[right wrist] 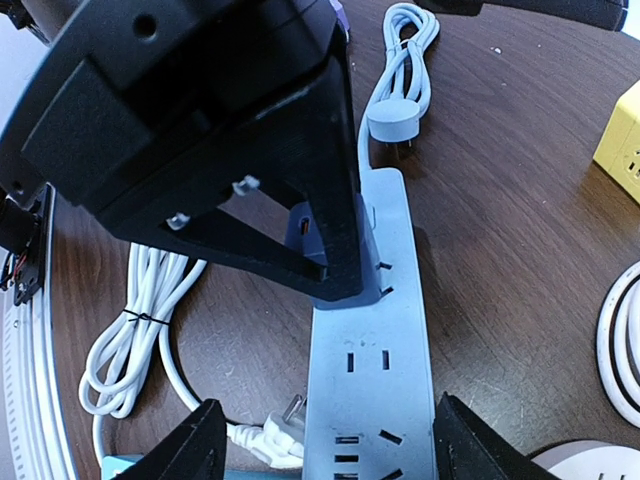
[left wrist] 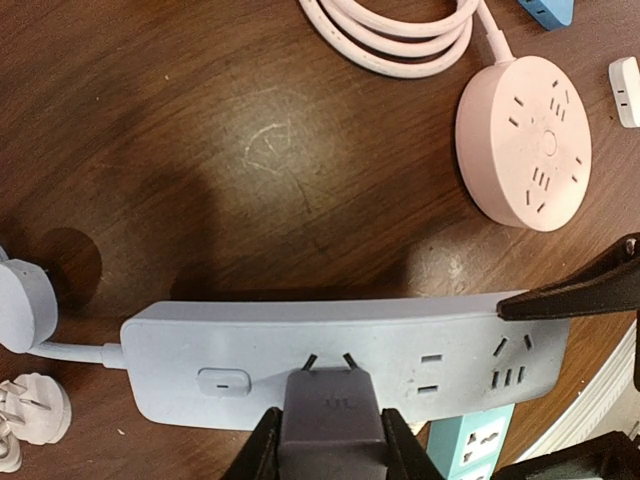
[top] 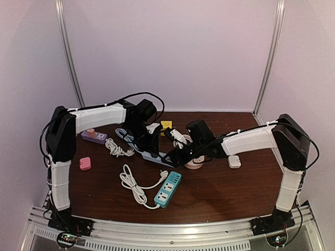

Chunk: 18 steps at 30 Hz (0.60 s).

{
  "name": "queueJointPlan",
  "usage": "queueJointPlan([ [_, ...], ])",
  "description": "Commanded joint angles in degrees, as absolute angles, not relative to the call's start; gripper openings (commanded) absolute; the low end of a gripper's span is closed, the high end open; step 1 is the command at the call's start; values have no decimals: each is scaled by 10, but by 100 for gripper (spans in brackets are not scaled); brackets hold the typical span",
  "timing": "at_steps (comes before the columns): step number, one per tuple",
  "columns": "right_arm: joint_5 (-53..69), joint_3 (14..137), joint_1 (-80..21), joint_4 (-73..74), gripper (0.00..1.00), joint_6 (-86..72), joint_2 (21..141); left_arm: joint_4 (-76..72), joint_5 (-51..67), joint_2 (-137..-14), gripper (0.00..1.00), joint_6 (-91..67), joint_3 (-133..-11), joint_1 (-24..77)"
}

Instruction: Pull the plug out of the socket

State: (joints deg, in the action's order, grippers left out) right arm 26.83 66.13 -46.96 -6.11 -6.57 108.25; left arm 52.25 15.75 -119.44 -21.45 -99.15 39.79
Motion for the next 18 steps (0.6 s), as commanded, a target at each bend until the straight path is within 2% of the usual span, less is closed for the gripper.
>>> queueJointPlan([
  [1,224,659,-483,-51,71,-57,1091,509,183,-1158,19,-206,-1009,396],
  [10,152,648,-483,-67,71,-51,1092,509,193,-1148,19,-205,-1004,396],
  [18,196,652,-479,-78,68,-60,1091,508,205,-1144,19,-202,-995,396],
])
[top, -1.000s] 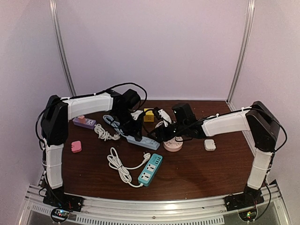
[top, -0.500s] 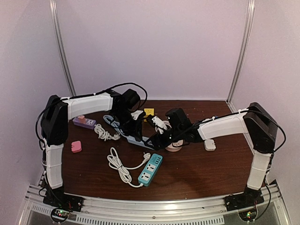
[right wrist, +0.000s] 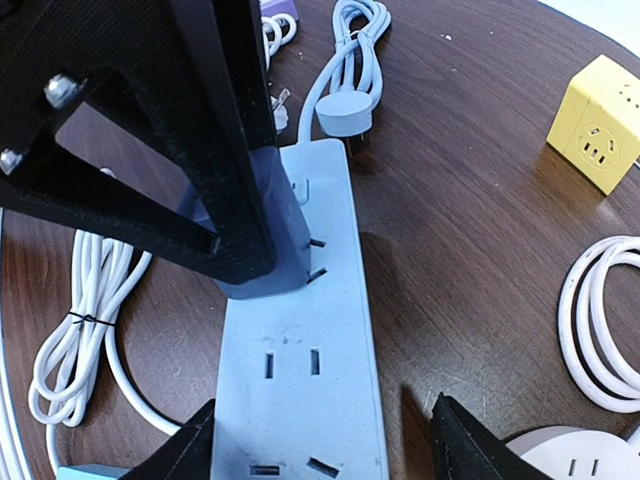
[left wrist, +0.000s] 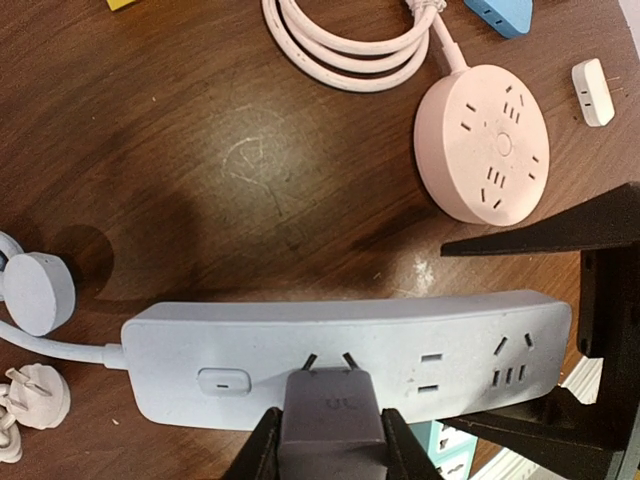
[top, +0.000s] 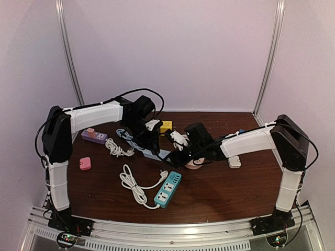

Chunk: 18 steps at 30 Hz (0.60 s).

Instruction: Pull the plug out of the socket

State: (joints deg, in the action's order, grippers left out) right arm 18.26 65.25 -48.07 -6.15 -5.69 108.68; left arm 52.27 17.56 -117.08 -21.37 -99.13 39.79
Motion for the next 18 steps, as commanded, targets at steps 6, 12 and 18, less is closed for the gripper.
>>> queueJointPlan([
  [6,193,655,-486,-80,32,-70,1097,505,221,-1145,19,-199,-1000,396],
  [12,139,676,-501,-23,0,-51,1109,505,226,-1145,19,-195,-1027,395],
  [18,97,681,-503,31,0,-42,1123,539,207,-1150,19,-182,-1063,394],
])
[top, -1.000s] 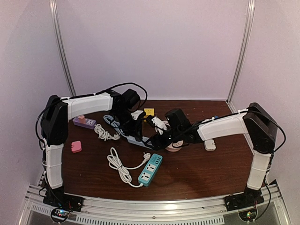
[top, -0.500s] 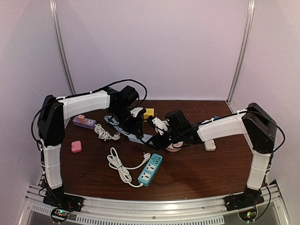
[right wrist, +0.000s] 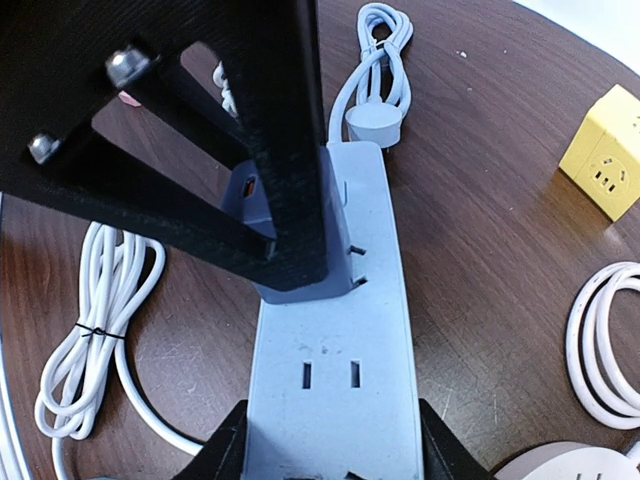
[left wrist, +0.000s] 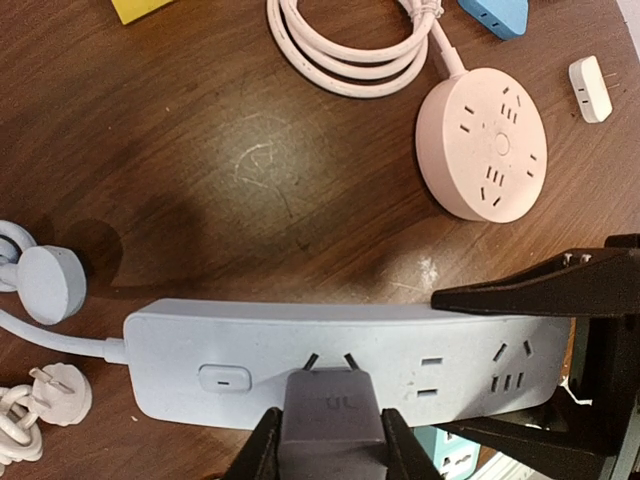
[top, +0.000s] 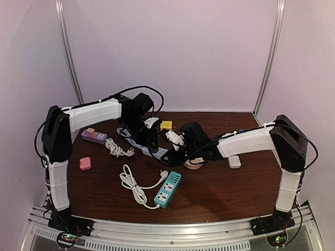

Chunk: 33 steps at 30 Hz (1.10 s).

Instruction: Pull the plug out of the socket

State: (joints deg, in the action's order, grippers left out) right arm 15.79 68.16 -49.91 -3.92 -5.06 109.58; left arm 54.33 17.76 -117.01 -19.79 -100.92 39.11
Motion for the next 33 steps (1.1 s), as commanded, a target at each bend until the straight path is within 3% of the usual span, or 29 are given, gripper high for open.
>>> queueJointPlan([
  [1,88,680,-503,37,0,-39,1125,548,202,-1151,19,-178,-1068,394],
  [11,4,694,-503,89,0,-43,1140,578,182,-1156,19,-172,-1058,394],
  [20,7,683,-503,100,0,-58,1154,589,152,-1149,19,-157,-1089,395],
  [24,7,676,-501,98,0,-70,1157,575,175,-1150,19,-158,-1080,395],
  [33,3,696,-499,116,0,-81,1168,587,113,-1168,18,-150,-1043,409],
])
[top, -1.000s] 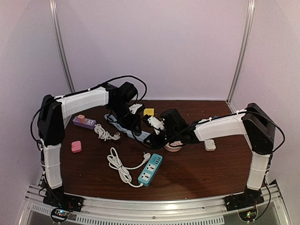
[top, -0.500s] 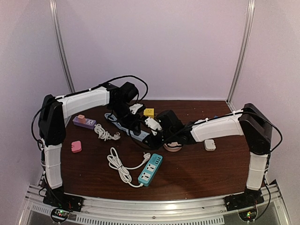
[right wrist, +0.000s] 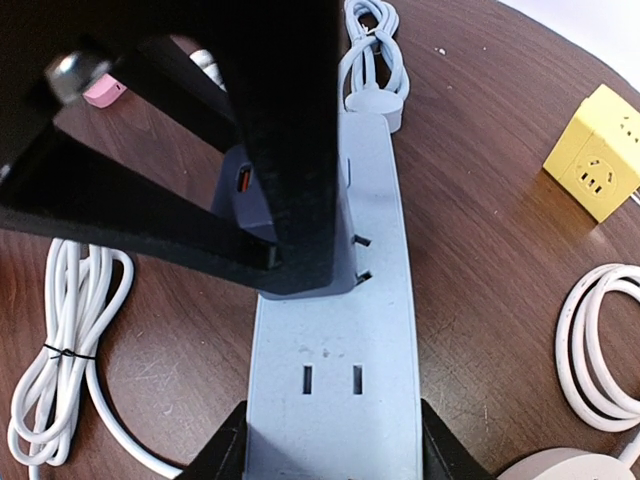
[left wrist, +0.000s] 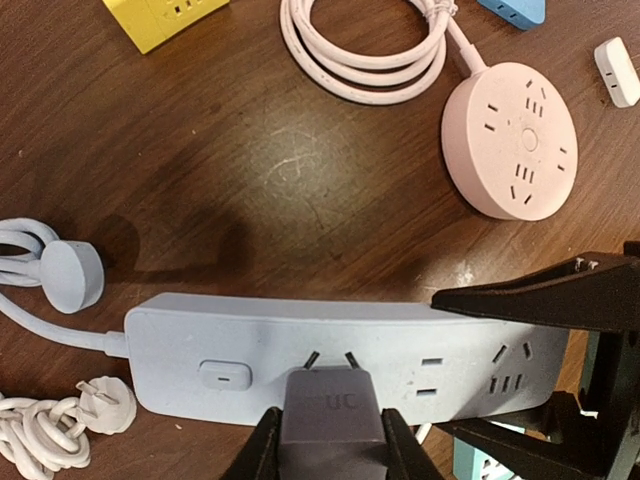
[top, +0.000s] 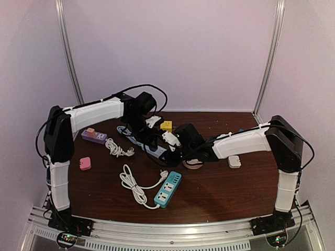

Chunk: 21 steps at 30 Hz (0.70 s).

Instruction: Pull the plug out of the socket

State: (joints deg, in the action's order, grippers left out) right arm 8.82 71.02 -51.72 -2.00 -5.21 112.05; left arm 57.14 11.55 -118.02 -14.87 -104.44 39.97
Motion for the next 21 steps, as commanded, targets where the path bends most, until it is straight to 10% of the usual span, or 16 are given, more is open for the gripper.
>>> queueJointPlan([
  [1,3,698,-499,119,0,-81,1170,587,107,-1170,18,-150,-1041,411],
  [21,-37,696,-501,132,0,-74,1172,603,175,-1188,18,-132,-1076,360],
])
